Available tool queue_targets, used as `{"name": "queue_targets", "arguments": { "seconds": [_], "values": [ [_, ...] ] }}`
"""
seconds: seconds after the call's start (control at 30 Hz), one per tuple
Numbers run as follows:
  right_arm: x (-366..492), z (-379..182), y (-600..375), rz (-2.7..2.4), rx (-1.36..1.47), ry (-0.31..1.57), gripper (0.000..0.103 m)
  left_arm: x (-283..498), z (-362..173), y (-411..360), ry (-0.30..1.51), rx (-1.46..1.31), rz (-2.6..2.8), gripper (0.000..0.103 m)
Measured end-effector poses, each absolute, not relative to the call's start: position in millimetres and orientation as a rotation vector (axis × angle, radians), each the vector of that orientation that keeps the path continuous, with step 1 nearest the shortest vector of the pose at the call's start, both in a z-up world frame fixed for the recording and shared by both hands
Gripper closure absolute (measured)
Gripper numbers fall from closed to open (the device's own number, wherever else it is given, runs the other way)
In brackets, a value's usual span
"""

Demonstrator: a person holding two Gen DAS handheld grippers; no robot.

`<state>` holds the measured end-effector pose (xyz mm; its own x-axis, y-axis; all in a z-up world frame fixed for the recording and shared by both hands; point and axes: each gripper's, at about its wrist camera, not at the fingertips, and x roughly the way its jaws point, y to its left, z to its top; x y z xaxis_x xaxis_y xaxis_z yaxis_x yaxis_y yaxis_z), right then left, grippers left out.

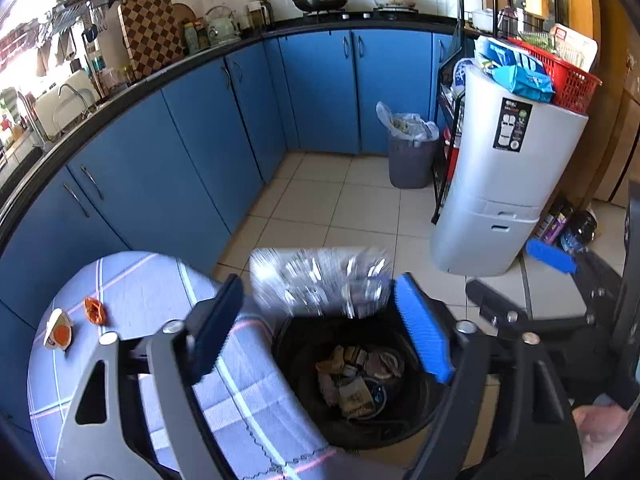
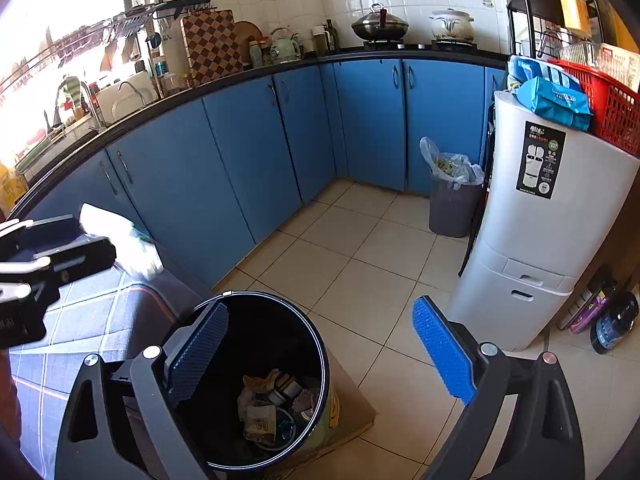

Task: Collect trash
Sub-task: 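Hold the silver blister pack over the bin and open the left tool, then move both tools back over the table toward the orange wrapper and egg cup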

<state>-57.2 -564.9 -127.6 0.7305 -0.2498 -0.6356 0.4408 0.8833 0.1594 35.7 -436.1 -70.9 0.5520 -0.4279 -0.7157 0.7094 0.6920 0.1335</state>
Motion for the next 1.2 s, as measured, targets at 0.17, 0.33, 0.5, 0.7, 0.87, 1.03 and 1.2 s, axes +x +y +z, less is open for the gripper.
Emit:
{"name": "queue_targets", "arguments": {
  "seconds": [0.17, 0.33, 0.5, 0.7, 0.87, 1.03, 1.2],
  "values": [
    [-55.2, -131.8, -564.5, -0.379, 0.314, 0.655, 0.012, 42.7, -71.0, -437.6, 0.706, 0.425, -0.683, 0.013],
    [-49.8, -131.3, -557.1, -0.372, 0.296, 0.658, 0.012, 47.3, -74.9, -430.7, 0.720, 0.420, -0.674, 0.013],
    [-44.5, -126.6, -547.8, -0.380, 0.276, 0.655, 0.012, 48.6, -74.8, -423.4, 0.725, 0.416, -0.667, 0.011],
    [-42.1, -117.5, -535.5, -0.371, 0.259, 0.649, 0.012, 50.8, -69.8, -407.9, 0.727, 0.387, -0.662, 0.005],
    [-39.6, -106.1, -524.9, -0.359, 0.247, 0.635, 0.012, 59.6, -65.9, -386.4, 0.756, 0.340, -0.649, 0.003],
    [-37.2, -93.2, -511.9, -0.326, 0.260, 0.613, 0.007, 74.2, -64.7, -355.4, 0.815, 0.255, -0.630, 0.003],
    [-30.9, -84.8, -496.6, -0.322, 0.246, 0.617, 0.007, 83.8, -64.3, -325.0, 0.839, 0.192, -0.597, 0.003]
  ]
}}
